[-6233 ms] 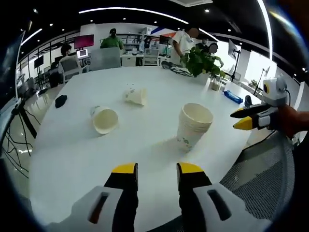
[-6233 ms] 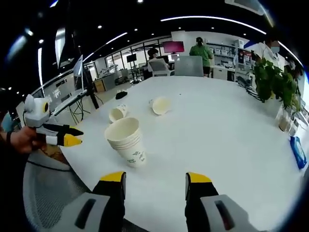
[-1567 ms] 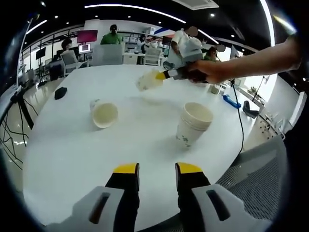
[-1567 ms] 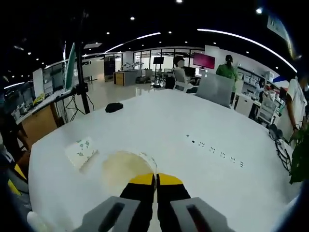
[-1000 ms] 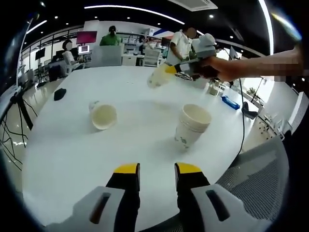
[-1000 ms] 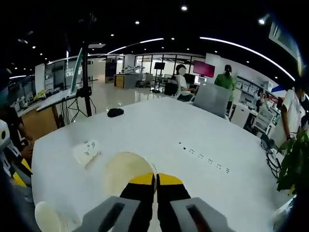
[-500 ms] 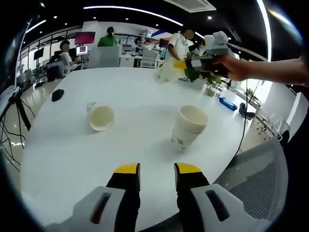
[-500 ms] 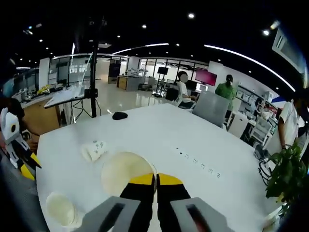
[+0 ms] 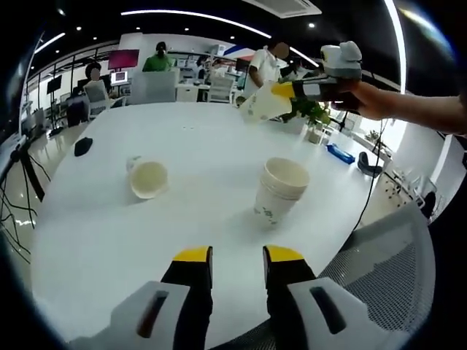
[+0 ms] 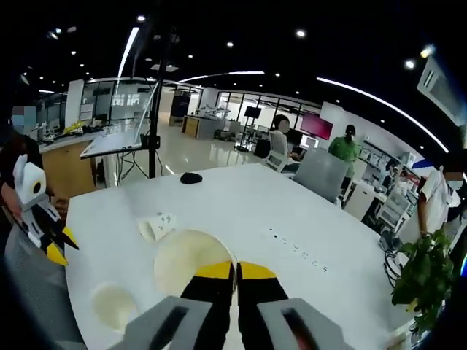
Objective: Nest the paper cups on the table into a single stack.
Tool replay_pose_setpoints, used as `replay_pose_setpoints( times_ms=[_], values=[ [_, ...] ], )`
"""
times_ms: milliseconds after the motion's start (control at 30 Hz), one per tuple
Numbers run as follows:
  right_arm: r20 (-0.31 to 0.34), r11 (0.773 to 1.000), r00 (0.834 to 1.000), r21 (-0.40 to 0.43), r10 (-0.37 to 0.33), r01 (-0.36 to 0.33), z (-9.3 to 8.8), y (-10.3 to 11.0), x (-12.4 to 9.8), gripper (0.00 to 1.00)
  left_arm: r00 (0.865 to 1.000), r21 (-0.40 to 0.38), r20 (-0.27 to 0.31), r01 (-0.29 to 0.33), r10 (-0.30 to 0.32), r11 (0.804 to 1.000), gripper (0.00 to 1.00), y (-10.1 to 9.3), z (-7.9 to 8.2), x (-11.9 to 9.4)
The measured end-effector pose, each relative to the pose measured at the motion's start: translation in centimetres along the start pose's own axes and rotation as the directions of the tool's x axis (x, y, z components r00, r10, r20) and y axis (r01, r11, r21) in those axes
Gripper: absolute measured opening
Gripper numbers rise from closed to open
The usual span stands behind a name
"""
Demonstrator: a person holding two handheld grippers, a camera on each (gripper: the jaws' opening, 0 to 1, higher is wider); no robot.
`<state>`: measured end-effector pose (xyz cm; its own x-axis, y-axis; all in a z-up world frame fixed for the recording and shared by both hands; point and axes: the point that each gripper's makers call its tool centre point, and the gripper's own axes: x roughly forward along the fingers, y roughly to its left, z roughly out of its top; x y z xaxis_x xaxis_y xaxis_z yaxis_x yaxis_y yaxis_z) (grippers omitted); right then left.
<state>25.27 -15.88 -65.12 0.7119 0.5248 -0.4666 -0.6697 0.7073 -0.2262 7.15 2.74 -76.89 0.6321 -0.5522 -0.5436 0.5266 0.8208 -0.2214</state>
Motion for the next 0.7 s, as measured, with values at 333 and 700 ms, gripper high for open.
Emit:
replay_pose_setpoints(
  times_ms=[333, 700],
  values=[
    [0.006, 0.997, 0.999, -0.058, 0.045, -0.045, 0.5, 3.5, -2.4, 0.0, 1.0, 0.005, 0.006, -0.002, 0.002, 1.0, 0.26, -0.3, 0.3, -0.2],
    [0.011, 0.989, 0.994, -0.101, 0.105, -0.104, 1.1, 7.6, -4.9, 0.0, 1.0, 0.007, 0.008, 0.0, 0.0, 1.0, 0.25, -0.3, 0.3, -0.2]
  ],
)
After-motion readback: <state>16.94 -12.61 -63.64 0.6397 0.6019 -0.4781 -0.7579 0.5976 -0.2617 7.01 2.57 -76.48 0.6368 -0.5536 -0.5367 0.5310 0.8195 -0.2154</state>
